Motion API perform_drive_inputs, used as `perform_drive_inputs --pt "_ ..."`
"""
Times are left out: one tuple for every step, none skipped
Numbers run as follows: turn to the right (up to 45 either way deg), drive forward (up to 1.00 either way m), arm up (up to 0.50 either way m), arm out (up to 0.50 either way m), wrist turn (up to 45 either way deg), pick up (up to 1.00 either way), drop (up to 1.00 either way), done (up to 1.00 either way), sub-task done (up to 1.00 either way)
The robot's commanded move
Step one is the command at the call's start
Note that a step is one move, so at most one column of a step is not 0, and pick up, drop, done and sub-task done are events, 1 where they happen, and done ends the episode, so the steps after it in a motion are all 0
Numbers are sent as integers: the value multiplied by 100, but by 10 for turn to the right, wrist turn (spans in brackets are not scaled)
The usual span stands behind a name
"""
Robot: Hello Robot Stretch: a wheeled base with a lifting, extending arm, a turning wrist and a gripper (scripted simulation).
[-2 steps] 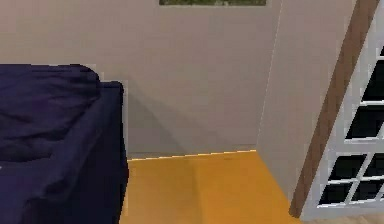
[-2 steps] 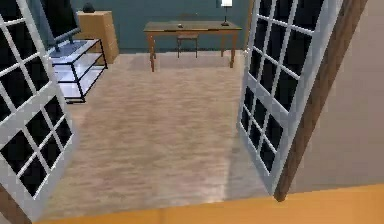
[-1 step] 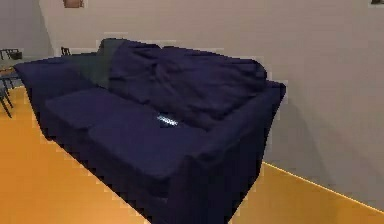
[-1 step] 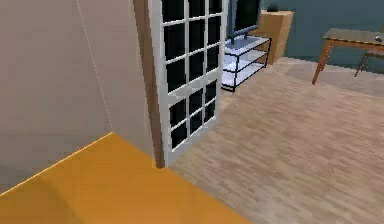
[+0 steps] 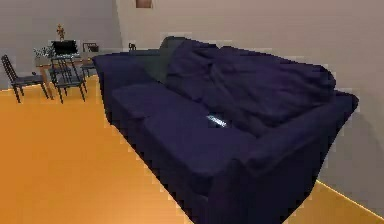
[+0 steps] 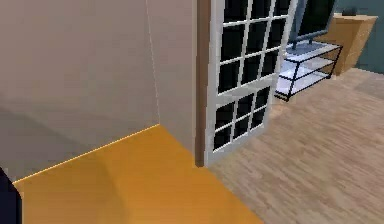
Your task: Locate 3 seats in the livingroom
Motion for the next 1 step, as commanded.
perform_drive_inputs --pt "0 0 0 0 0 0 0 0 100"
